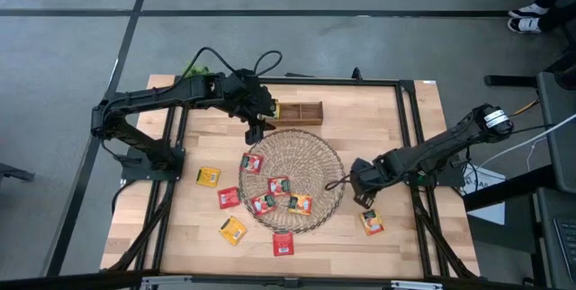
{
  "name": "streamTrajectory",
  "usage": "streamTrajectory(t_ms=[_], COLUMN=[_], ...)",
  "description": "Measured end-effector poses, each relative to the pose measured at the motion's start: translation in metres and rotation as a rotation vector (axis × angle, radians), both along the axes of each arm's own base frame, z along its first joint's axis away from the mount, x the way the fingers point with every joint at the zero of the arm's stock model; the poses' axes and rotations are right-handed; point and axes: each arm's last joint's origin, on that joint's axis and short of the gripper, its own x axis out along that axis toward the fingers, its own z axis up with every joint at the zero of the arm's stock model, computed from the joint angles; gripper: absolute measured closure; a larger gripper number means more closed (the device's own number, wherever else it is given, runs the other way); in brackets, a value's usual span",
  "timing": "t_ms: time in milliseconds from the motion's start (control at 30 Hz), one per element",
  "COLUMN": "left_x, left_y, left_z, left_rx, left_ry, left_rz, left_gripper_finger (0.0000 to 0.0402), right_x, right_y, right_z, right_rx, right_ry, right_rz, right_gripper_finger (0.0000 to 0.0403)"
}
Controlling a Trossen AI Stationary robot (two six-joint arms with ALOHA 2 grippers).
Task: Pick & Place Tea
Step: Put the orange tea bag into the middle of the wooden organizer
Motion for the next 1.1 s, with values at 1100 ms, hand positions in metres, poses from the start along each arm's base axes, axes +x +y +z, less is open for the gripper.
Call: streamTrajectory(t_ms=[1100], left_x=[0.000], left_y=[0.000], left_z=[0.000], left_rx=[0.037], left_ry=[0.007], left_rz=[-0.037], left_gripper_finger=[0.0192], right_x=[0.015], right_y=[-0.033], right_z=[-0.028], right_rx=[0.001], right_ry=[0.065], right_rz=[0.211], right_gripper_finger=[0.0132])
